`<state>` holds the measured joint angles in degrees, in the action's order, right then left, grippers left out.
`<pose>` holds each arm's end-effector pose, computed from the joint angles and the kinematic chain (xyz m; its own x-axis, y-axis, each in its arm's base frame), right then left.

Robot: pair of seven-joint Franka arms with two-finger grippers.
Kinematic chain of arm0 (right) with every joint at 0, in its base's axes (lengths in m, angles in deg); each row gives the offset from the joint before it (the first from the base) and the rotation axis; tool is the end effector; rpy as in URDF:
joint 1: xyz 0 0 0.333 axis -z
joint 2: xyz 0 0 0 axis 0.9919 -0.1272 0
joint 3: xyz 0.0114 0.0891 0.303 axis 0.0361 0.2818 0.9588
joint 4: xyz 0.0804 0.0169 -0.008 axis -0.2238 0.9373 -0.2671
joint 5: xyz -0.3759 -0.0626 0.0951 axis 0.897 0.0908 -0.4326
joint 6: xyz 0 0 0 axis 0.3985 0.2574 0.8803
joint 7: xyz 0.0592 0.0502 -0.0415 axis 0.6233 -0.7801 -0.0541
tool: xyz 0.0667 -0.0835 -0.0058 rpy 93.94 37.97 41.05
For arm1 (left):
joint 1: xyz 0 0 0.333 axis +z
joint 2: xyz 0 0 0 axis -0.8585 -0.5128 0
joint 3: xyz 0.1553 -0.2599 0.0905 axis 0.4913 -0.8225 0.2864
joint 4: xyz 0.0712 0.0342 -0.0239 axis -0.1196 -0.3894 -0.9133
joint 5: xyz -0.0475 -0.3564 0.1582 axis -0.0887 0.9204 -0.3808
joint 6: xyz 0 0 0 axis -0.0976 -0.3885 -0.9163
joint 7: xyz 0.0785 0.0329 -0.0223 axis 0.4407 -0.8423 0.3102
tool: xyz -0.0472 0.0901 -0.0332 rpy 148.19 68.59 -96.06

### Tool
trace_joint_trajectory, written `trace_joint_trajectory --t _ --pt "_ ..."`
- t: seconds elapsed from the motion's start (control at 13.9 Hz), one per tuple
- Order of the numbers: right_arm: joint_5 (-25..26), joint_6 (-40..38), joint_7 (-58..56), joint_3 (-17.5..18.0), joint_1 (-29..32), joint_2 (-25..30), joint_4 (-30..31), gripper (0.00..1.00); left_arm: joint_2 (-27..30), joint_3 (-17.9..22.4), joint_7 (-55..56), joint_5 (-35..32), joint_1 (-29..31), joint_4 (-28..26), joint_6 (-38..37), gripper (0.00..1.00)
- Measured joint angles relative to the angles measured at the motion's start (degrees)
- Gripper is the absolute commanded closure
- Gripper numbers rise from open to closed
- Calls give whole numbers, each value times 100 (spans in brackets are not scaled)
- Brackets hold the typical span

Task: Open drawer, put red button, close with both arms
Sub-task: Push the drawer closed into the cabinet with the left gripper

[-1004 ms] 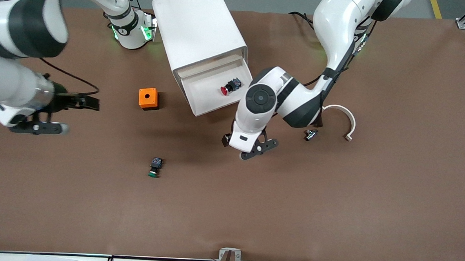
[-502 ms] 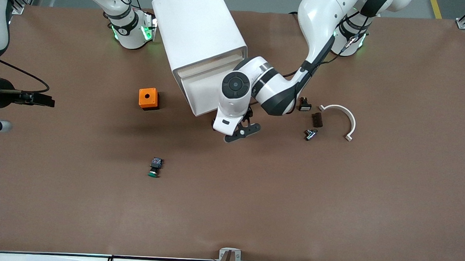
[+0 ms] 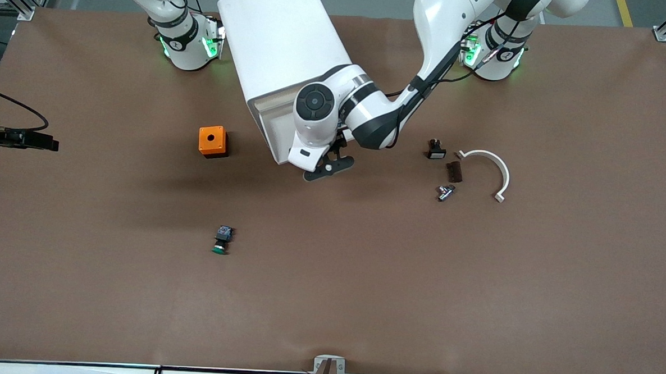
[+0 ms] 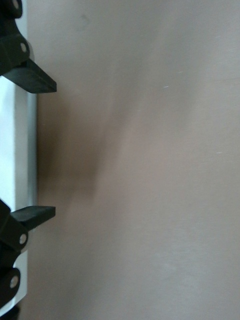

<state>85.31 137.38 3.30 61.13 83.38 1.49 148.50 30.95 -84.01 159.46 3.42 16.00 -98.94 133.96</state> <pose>0.5981 -0.0895 0.5438 0.9586 -0.0526 -0.2798 -0.0521 -0.9986 0.0095 0.4499 -0.5809 0.3063 0.9110 0.3713 -0.1795 0.3757 -0.9267 -0.0103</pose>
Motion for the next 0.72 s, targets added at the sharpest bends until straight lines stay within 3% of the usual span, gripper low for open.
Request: trace_joint_trajectory --t 0.72 --pt "1 9 -31 7 48 -4 -48 0 36 -394 161 1010 -24 -147 -411 1"
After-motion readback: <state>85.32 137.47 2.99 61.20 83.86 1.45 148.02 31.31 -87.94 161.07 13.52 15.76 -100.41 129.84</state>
